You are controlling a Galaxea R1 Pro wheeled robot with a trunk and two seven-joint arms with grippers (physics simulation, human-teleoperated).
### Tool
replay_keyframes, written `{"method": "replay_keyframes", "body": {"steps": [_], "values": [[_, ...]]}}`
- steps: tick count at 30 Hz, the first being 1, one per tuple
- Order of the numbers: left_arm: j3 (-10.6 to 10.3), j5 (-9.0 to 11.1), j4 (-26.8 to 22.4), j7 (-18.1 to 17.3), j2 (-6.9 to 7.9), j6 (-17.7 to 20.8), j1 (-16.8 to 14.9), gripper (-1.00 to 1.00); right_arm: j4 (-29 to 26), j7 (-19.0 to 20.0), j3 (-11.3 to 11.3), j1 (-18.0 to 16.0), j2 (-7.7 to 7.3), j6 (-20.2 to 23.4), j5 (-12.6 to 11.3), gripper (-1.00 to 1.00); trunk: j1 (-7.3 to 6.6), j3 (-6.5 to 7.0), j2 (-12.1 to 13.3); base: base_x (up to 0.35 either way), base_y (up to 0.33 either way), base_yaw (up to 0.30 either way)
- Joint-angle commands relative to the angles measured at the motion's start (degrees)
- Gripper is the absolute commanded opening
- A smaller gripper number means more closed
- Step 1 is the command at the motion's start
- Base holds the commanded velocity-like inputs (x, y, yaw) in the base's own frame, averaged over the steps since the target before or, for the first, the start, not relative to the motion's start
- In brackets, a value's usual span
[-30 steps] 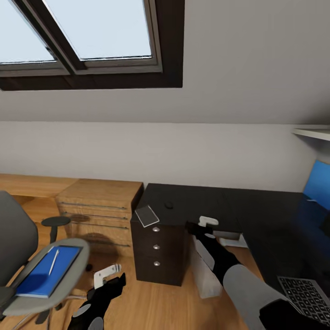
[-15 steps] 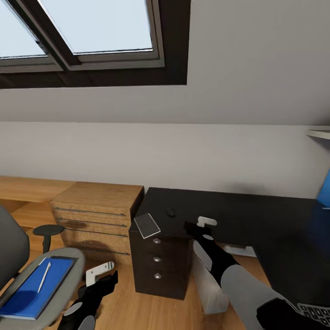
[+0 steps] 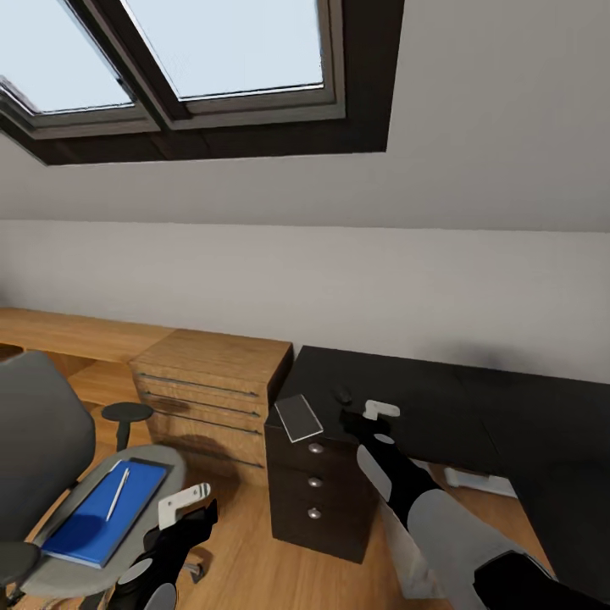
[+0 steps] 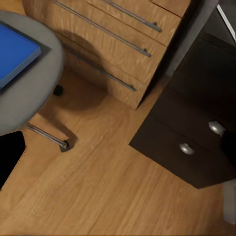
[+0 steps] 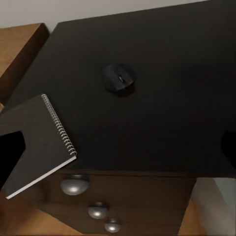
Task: In the bedroom, organize the workspace by keeping the computer under the desk, ensuring the monitor is on the desk, placing the keyboard on the desk next to the monitor, placing the mouse on the desk next to the keyboard, moving the folder from the swivel chair onto the desk next to the mouse, stacking the notebook on top of the folder with the pen on top of the notebook, and positioning the swivel chair next to the desk.
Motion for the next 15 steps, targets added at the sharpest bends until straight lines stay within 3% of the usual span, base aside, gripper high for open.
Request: {"method": "replay_keyframes", "body": {"steps": [1,6,10,15], "values": [[-0.1,0.4,0.0,0.5,0.06,0.1,-0.1,1.0,0.0,-0.5,0.5,0.0,-0.08,0.0,-0.4,1.0,0.03,-0.11,-0.1,0.284,0.0,0.226],[-0.2,0.4,0.0,0.5,0.06,0.1,-0.1,1.0,0.0,-0.3,0.5,0.4,-0.22,-0.1,0.0,1.0,0.03,-0.18,-0.1,0.31,0.0,0.072],[-0.2,0.4,0.1,0.5,-0.02,0.1,-0.1,1.0,0.1,-0.2,0.9,0.5,-0.27,-0.1,2.6,1.0,0.03,-0.18,-0.1,0.321,0.0,0.007],[-0.2,0.3,0.1,0.5,-0.01,0.1,-0.1,1.0,0.3,-0.1,1.1,0.5,-0.32,-0.1,3.7,1.0,0.03,-0.18,-0.1,0.321,0.0,0.001]]}}
